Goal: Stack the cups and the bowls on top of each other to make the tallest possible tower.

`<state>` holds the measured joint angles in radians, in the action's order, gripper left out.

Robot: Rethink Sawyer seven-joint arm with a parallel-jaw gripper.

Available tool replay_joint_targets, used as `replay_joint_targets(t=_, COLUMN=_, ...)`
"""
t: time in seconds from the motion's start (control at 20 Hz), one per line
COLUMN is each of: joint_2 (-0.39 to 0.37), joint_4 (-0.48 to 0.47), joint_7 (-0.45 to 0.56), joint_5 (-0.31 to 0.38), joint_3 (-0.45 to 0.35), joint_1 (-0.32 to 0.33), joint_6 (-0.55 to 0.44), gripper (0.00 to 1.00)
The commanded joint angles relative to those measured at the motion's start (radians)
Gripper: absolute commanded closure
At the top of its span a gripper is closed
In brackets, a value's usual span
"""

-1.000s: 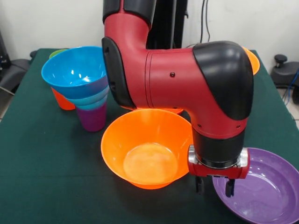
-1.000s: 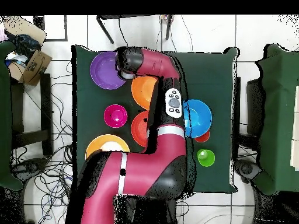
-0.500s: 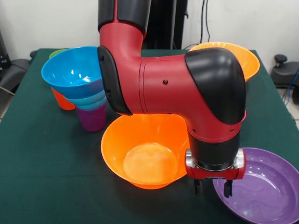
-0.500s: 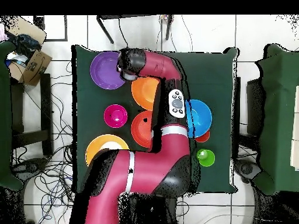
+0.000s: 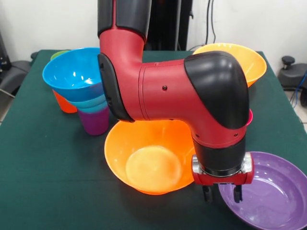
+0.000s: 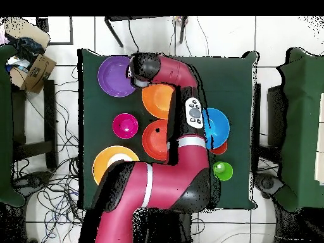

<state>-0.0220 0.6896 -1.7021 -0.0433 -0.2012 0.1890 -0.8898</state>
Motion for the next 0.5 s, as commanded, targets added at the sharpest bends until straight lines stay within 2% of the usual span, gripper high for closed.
replay_joint_targets(t=0.05, joint_2=0.04, joint_4=0.109, joint_7=0.367, joint_5=0.085, joint_3=-0.136, joint_1=0.026, joint_6=-0.029, gripper=0.0)
replay_joint_targets(t=0.3, joint_2=0.04, joint_4=0.116, joint_7=0.375, joint_5=0.099, joint_3=-0.156, joint_1=0.034, joint_6=-0.028, gripper=0.0)
replay_joint_targets(t=0.35, joint_2=0.038, joint_4=0.119, joint_7=0.375, joint_5=0.106, joint_3=-0.161, joint_1=0.036, joint_6=-0.026, gripper=1.0)
replay_joint_targets(t=0.5, joint_2=0.036, joint_4=0.12, joint_7=0.362, joint_5=0.117, joint_3=-0.154, joint_1=0.032, joint_6=-0.006, gripper=1.0)
